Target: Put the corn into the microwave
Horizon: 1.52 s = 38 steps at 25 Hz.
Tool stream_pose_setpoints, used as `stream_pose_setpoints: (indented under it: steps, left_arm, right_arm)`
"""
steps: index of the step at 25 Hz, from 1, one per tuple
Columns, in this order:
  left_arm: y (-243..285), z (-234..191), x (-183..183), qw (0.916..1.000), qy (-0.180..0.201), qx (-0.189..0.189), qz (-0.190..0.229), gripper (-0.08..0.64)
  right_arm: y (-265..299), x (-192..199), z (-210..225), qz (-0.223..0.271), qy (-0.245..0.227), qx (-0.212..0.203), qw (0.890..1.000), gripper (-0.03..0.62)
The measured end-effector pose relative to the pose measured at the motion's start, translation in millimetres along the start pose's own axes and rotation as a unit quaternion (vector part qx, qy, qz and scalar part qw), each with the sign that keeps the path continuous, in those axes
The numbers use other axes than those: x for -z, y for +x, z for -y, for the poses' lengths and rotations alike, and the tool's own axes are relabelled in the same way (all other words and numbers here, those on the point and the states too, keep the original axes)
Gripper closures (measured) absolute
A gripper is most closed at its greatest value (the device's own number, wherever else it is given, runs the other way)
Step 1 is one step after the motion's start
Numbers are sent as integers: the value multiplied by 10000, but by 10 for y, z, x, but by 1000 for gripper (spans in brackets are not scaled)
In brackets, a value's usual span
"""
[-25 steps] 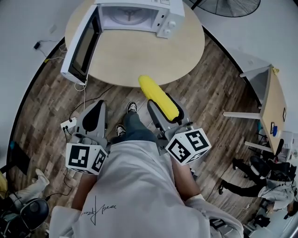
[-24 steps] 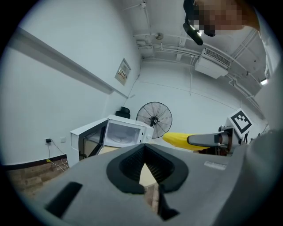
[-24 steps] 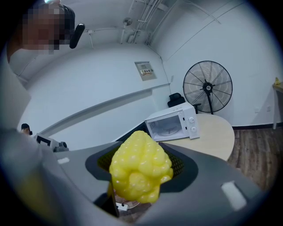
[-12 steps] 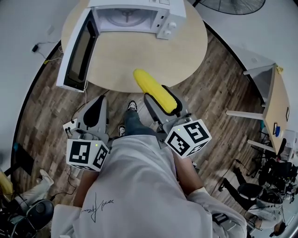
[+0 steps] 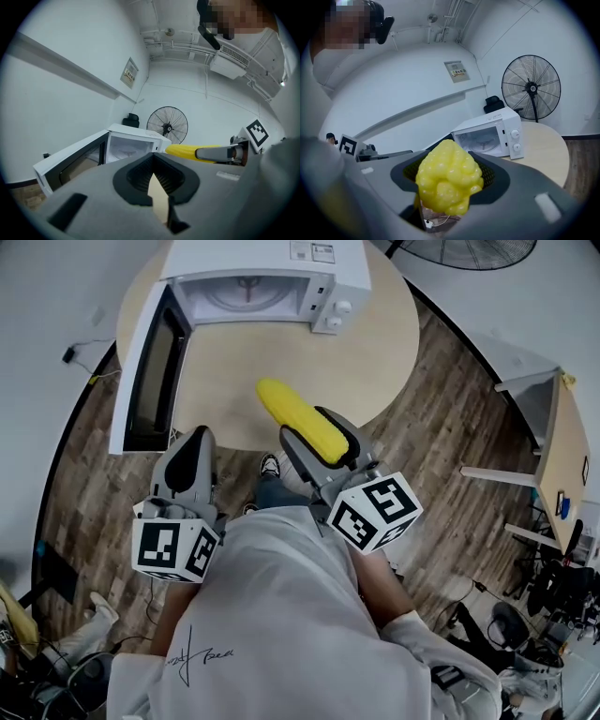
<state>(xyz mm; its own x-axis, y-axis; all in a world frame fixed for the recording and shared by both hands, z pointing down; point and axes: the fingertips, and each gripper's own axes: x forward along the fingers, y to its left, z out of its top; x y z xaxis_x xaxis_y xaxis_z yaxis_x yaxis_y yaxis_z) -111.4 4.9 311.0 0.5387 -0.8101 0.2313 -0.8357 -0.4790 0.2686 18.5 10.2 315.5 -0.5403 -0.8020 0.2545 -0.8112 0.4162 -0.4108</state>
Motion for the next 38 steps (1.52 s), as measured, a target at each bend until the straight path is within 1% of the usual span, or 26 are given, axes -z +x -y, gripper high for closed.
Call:
stream_pose_setpoints:
  steps: [6,9,13,15,19,22,29,34,38]
  left_arm:
    - [242,-77,-87,9999,96,-45,-15,571]
    - [351,-95,-131,9999,122,-72,-13,571]
    - [511,-80,-216,10000,31,-15,38,571]
    - [595,-58,-240,10000,54,12,74,571]
    - [705,-34,-235,10000,26,-10,90,571]
    - [744,29,-224,9999,-63,45,130,571]
    - [830,146,-139,9996,-218,151,55,571]
    - [862,166,-131,9997,-200,102,31,571]
    - [864,68,-105,9998,-211,0,-20,571]
  right_arm:
    - [234,-96,144,0,39,-207,9998,330]
    - [314,-138,223,-7,54,-232,9997,330]
    - [424,-210,336,-11,5,-270,9996,330]
    - [472,-231,393,-13,-3,-293,9996,330]
    - [541,-240,473,-51,-47,-366,9993,330]
    - [572,-226,519,-88,-86,-413,9991,330]
    - [656,-150,629,-198,-91,-422,9989,330]
    - [739,-149,673,-217,-29,-464,9987,330]
    - [820,-165,737,-185,-11,-415,9990,330]
